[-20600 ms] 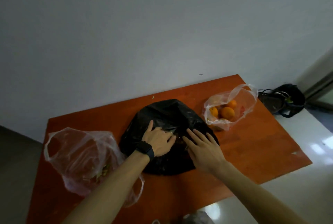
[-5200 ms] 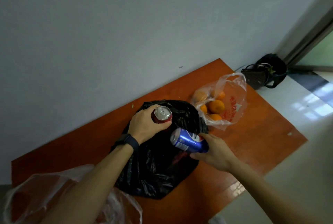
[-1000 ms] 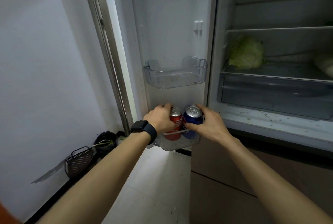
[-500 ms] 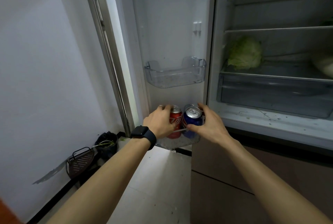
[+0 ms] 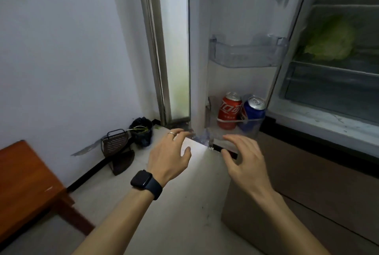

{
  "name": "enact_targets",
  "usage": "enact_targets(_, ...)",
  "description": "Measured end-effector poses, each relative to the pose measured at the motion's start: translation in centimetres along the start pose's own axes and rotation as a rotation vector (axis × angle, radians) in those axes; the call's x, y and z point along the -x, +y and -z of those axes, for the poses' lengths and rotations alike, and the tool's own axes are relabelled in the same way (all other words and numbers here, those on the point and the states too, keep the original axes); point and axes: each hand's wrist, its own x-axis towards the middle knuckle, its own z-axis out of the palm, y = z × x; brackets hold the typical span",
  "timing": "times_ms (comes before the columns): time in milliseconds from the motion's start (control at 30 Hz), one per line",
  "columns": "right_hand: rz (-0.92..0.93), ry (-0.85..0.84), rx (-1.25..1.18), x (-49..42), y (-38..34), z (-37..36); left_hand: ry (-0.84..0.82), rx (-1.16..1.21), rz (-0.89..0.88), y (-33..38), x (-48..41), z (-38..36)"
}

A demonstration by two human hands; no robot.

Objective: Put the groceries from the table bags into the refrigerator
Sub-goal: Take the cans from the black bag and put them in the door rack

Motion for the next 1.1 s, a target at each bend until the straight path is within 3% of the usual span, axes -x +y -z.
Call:
enact_targets(300,0.153,-0.422,0.074,7.1,-13.3,-12.8,-0.02,-0.079,0.326,-15.0,17.3,6.1)
enact_targets(733,0.528,-0.728,-0.034,22.5,-45.0,-29.8,0.05,-0.276,0.754,-34.1,50.5,25.4)
enact_targets(1100,0.685,-0.911,-0.183,29.6,-59.6,-40.9,0.115,-0.34,1.012,-45.5,64.2,33.1)
